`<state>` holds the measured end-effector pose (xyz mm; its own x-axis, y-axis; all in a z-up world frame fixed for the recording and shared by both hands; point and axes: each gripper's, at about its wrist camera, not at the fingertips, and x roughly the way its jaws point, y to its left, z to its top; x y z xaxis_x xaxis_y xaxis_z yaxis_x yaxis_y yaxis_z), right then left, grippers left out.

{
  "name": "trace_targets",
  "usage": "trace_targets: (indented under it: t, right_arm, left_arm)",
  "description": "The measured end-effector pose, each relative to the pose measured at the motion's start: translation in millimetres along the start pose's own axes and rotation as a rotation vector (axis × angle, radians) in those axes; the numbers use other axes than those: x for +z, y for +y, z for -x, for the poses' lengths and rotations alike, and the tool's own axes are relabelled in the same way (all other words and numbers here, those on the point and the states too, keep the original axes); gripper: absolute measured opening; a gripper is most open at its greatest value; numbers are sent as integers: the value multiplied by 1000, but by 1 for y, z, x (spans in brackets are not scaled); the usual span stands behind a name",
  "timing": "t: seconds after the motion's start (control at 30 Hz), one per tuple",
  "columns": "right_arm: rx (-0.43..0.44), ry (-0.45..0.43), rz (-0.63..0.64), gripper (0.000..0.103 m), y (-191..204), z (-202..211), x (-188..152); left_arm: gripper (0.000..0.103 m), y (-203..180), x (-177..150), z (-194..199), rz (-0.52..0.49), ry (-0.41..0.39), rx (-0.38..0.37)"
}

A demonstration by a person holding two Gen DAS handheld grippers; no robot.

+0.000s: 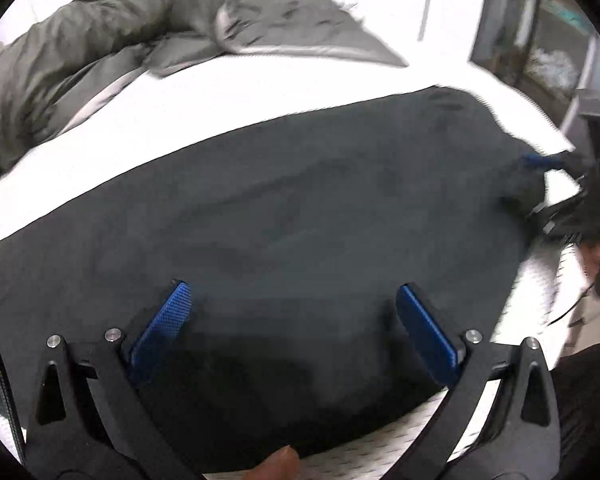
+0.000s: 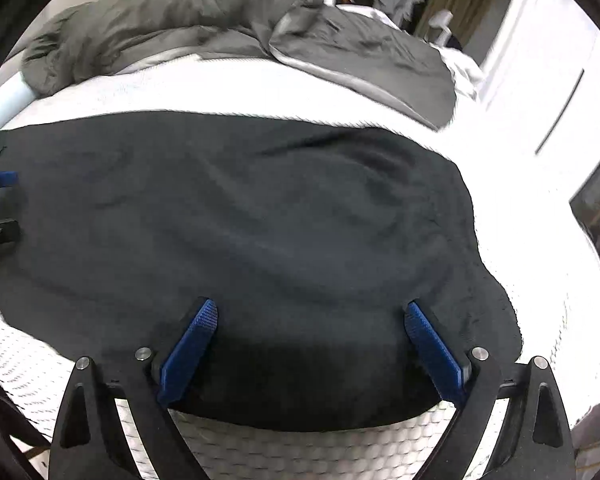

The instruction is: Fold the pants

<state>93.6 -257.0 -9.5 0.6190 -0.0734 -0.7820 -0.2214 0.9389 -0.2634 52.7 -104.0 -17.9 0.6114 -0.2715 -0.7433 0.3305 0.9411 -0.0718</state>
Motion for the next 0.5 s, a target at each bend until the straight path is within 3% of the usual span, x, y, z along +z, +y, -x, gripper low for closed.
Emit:
trace_targets:
  t: [0.1, 0.2, 0.27, 0.43, 0.5]
  right_arm:
    - [123, -8, 53, 97, 25, 1, 1]
    - [85, 27, 129, 97, 41, -12, 0]
    - [83, 26, 106, 97, 28, -13, -1]
    - [-160, 20, -92, 97, -51, -3, -9]
    - [-153, -14, -216, 97, -79, 7, -12]
  left_arm:
    - [102, -26, 6, -13, -63, 31, -15]
    - [102, -43, 8, -37, -129, 90, 14]
    - [103, -39, 9, -44, -111, 115, 3]
    - [103, -32, 5, -43, -87, 117, -26]
    - [102, -34, 6, -40, -87, 118, -15]
